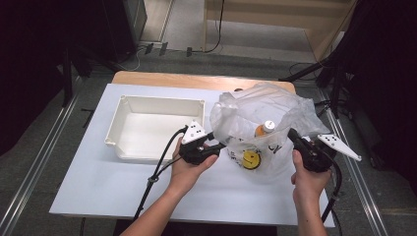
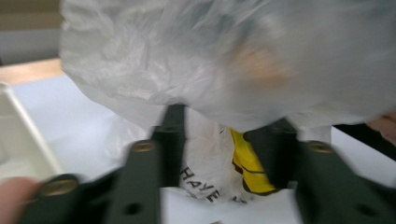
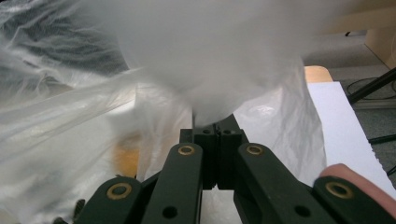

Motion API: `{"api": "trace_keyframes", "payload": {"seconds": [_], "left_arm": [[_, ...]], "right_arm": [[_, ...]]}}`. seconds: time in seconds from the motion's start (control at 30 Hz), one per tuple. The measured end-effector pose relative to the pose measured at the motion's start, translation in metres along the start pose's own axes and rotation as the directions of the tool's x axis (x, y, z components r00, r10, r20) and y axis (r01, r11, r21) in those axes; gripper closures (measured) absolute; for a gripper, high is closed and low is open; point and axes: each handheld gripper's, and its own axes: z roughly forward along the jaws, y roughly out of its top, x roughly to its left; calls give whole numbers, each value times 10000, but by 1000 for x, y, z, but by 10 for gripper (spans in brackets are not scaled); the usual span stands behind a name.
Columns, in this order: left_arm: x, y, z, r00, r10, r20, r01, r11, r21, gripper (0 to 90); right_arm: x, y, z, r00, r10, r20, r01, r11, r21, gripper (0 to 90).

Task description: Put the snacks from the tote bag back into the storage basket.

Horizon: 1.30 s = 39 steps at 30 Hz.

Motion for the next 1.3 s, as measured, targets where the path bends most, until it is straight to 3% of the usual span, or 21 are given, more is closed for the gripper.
{"api": "trace_keyframes", "payload": {"seconds": [0.13, 0.27, 0.43, 0.63, 0.77, 0.83, 0.93, 1.07, 1.1, 1.13, 1.23, 1.3], "left_arm": [[0, 6, -10, 9999, -123, -54, 121, 9993, -350, 253], [0, 12, -14, 9994, -323, -126, 314, 9971, -697, 183], [-1, 21, -14, 9977, -636, -215, 612, 9936, -952, 146], [-6, 36, -10, 9976, -627, -301, 586, 9910, -1206, 137], [-7, 42, -9, 9965, -834, -100, 811, 9859, -1462, 145], [-10, 48, -7, 9975, -677, -224, 637, 9872, -1460, 201], [-12, 50, -3, 9956, -612, -715, 531, 9925, -1101, 426], [-11, 47, 4, 9968, -685, -414, 652, 9949, -774, 754], [-11, 46, 6, 9974, -599, -406, 572, 9963, -635, 754], [-11, 44, 7, 9977, -601, -309, 584, 9969, -536, 865], [-10, 41, 13, 9972, -723, -169, 716, 9968, -361, 900], [-10, 39, 18, 9964, -837, -110, 833, 9960, -321, 900]], "right_arm": [[3, -2, 3, 9997, -216, 67, 215, 9997, 70, 900], [4, -5, 6, 9989, -461, 80, 460, 9988, 156, 900], [6, -10, 9, 9965, -816, 193, 811, 9963, 289, 900], [6, -14, 9, 9945, -1028, 175, 1019, 9937, 463, 900], [7, -17, 9, 9925, -1210, 188, 1196, 9909, 611, 900], [6, -19, 9, 9923, -1228, 126, 1217, 9901, 702, 900], [5, -21, 9, 9918, -1269, 169, 1252, 9890, 788, 900], [4, -19, 6, 9942, -1074, 84, 1065, 9919, 695, 869], [3, -18, 4, 9943, -1070, -16, 1069, 9921, 659, 847], [3, -13, -2, 9946, -1012, -219, 1022, 9934, 530, 790], [2, -9, -9, 9946, -980, -339, 991, 9946, 319, 732], [4, -2, -18, 9938, -1022, -442, 1021, 9948, -45, 563]]}}
